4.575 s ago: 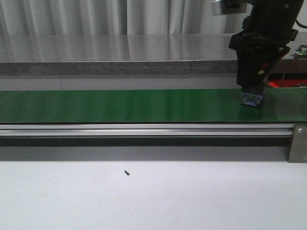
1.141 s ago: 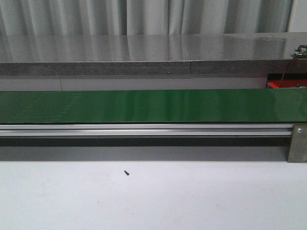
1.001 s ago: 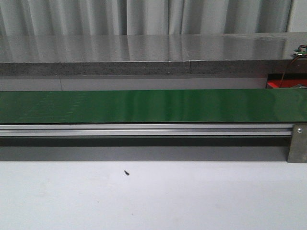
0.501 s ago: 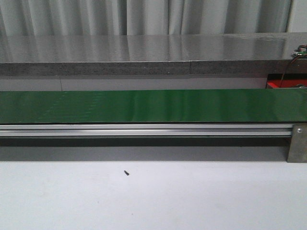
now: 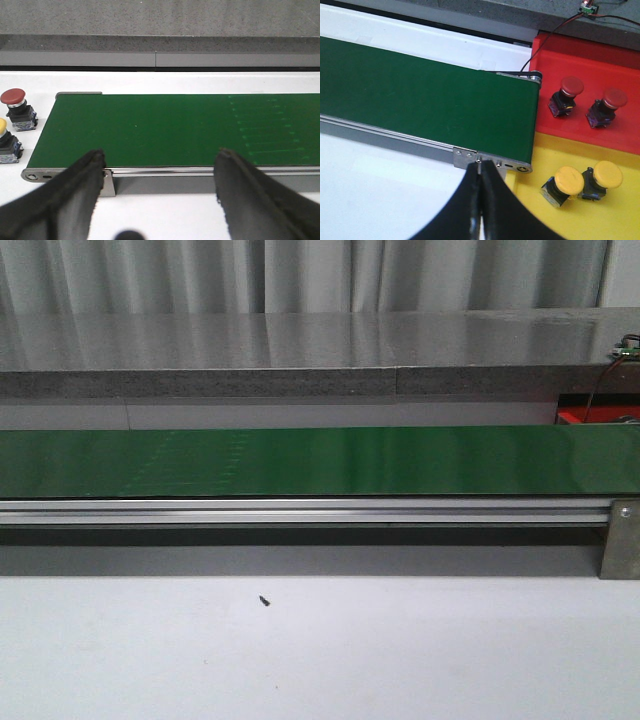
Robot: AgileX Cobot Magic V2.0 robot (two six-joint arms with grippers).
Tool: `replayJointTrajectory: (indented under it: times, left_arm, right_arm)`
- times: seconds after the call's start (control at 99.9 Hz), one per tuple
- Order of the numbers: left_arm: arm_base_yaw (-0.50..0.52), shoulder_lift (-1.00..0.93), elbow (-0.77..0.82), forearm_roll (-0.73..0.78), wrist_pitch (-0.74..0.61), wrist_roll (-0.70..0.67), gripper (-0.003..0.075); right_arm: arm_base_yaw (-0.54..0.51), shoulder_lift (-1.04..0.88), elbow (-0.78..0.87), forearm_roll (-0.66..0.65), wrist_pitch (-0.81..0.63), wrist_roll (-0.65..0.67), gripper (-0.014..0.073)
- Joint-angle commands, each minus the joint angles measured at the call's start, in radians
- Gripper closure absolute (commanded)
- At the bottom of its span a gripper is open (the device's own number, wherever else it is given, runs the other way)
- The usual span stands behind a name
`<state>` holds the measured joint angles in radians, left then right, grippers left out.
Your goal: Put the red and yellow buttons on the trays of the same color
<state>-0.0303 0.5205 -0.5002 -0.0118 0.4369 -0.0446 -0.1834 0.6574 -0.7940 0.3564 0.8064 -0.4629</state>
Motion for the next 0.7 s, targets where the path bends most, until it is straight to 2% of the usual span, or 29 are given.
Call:
replayJointTrajectory:
  times: [0.0,0.3,0.591,0.691]
  left_arm:
    - [-0.007,0.003,-0.027,-0.003,-0.072,0.002,0.0173]
    - [0.013,0.03,-0.093,0.003,-0.033,-0.011,0.0173]
    - [0.197,0.268,-0.316,0.012,0.023,-0.026,0.0173]
    - [0.229,0.367,-0.401,0.029,0.016,-0.026,0.0173]
  right_arm:
    - [0.001,-0.002,-0.021,0.025,-0.054,-0.007,0.0662]
    - [0.001,-0.002,-0.021,0.025,-0.054,-0.007,0.0662]
    - [0.001,-0.002,-0.021,0.025,-0.054,-0.007,0.0662]
    - [0.001,-0.002,-0.021,0.025,-0.054,-0.007,0.0662]
